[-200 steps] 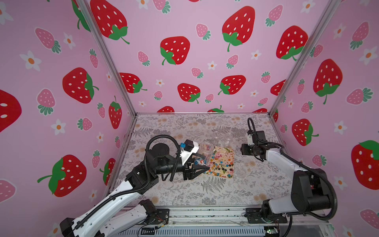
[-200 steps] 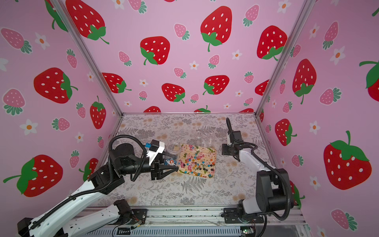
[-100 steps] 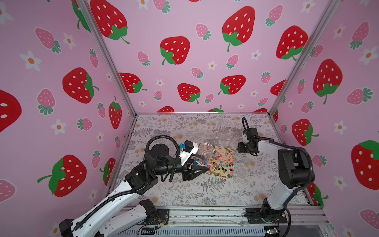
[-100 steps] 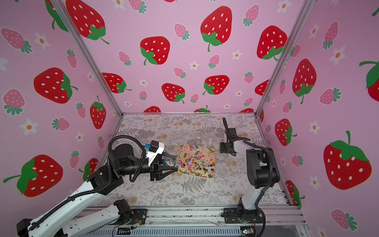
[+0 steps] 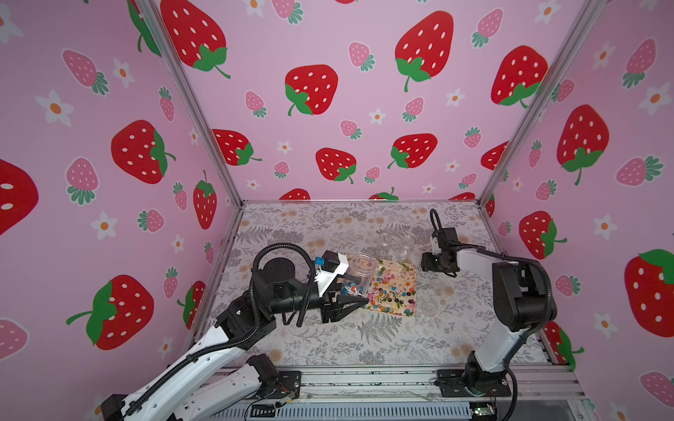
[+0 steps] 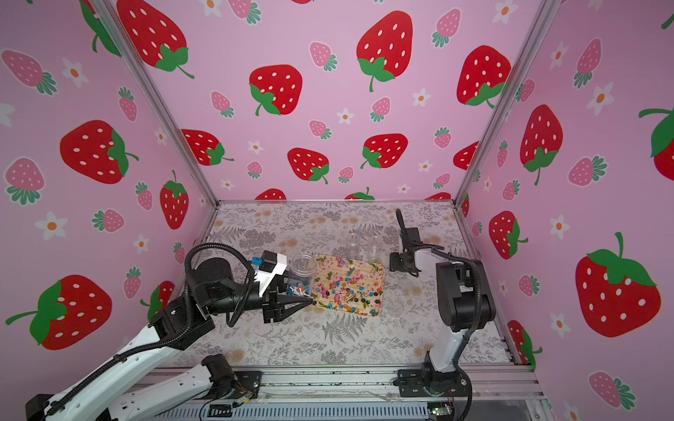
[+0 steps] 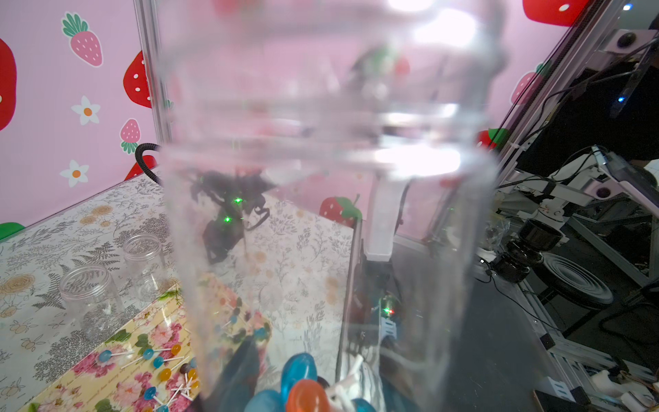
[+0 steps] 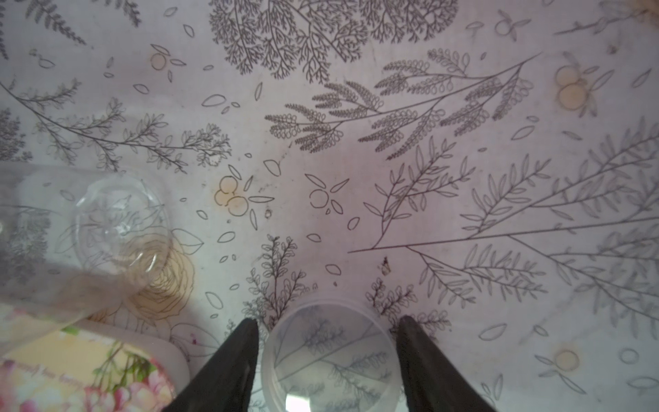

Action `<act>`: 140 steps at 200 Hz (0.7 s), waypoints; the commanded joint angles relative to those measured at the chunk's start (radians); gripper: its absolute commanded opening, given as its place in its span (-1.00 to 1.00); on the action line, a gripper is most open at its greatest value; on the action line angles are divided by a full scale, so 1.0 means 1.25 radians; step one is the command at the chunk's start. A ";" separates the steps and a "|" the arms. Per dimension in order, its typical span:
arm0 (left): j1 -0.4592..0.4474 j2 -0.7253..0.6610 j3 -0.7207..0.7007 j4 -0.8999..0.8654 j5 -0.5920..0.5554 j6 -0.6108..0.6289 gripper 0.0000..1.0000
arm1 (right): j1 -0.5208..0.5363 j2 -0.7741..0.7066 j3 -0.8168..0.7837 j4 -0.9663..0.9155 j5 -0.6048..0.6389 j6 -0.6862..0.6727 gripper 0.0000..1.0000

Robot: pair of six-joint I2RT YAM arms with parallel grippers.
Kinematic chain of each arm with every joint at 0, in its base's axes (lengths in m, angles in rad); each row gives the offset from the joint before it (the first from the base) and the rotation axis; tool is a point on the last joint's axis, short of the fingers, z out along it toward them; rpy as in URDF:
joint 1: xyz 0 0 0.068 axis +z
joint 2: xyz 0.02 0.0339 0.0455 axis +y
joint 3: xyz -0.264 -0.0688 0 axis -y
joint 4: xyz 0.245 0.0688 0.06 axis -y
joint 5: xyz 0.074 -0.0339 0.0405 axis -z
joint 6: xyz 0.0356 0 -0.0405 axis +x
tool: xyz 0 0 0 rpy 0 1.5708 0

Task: Pour the candies out of the jar
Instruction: Place the lid at the center of the board.

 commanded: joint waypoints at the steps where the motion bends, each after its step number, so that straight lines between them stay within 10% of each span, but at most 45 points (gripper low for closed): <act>1: 0.000 -0.004 -0.004 0.004 -0.003 0.018 0.05 | -0.008 0.014 -0.006 -0.010 -0.012 0.016 0.36; 140: 0.000 0.014 -0.016 0.002 -0.025 0.000 0.07 | -0.030 -0.184 0.022 -0.087 -0.066 -0.019 0.48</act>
